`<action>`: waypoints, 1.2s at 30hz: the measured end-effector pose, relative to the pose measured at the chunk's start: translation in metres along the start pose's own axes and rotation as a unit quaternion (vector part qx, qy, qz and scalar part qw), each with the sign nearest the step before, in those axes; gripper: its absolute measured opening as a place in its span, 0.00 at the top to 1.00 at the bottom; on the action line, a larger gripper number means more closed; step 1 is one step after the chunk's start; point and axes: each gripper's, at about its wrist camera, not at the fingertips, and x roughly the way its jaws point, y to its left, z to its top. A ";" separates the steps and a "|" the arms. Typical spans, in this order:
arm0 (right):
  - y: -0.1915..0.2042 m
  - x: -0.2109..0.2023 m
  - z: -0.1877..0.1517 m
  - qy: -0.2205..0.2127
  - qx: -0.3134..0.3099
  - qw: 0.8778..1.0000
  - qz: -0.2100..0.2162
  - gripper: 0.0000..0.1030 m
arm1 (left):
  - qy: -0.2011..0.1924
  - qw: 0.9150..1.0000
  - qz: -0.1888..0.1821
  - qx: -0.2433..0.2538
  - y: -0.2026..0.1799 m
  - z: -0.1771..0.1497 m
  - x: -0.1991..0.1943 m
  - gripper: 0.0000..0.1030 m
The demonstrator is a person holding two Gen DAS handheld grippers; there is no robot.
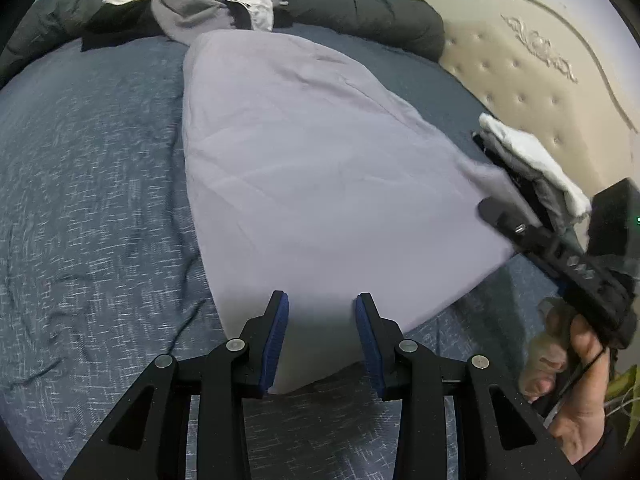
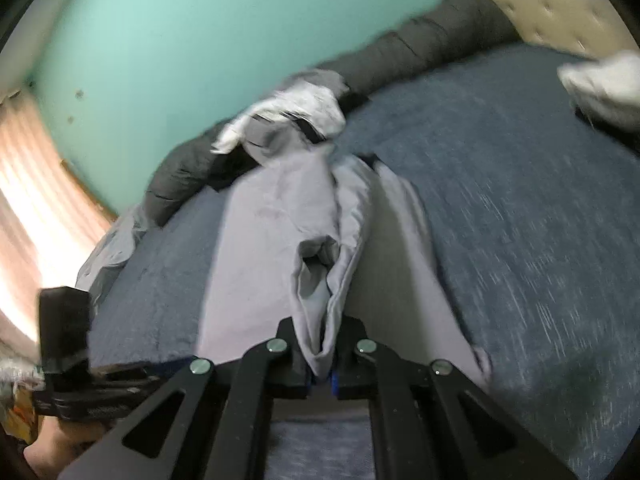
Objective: Fold clothes
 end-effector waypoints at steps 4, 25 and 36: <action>-0.019 0.003 -0.009 0.016 0.025 0.999 -0.017 0.95 | 0.009 1.000 -0.001 0.003 -0.004 0.005 0.007 0.63; -0.031 -0.025 0.001 -0.032 0.028 0.998 -0.042 0.77 | 0.028 0.999 0.028 0.014 -0.013 -0.007 0.029 0.63; -0.035 0.028 -0.008 0.061 0.021 0.997 -0.032 1.00 | 0.027 0.999 0.018 0.014 -0.014 -0.010 0.029 0.62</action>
